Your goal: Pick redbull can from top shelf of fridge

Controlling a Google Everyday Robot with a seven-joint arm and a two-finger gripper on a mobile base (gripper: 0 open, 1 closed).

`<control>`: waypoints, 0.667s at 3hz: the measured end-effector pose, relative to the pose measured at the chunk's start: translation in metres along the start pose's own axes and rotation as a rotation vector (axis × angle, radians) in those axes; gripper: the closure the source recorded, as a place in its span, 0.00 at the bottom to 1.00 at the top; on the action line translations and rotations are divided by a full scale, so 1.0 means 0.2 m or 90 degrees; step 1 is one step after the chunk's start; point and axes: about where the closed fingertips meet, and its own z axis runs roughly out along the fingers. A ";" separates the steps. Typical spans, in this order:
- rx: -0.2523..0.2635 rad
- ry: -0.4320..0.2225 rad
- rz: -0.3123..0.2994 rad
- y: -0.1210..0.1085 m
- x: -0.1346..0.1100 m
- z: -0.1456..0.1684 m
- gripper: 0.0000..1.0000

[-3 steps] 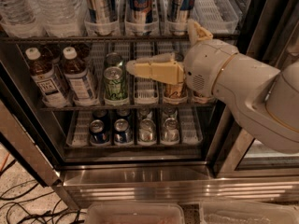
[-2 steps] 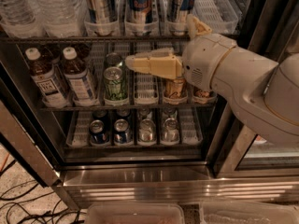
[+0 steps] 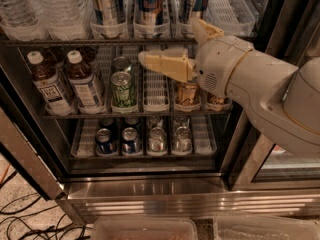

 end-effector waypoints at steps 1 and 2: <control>0.000 0.000 0.000 0.00 0.00 0.00 0.25; -0.004 -0.003 -0.005 -0.01 -0.03 0.03 0.25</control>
Offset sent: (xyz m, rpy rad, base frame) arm 0.0000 0.0000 0.0000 0.0000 0.0000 0.0000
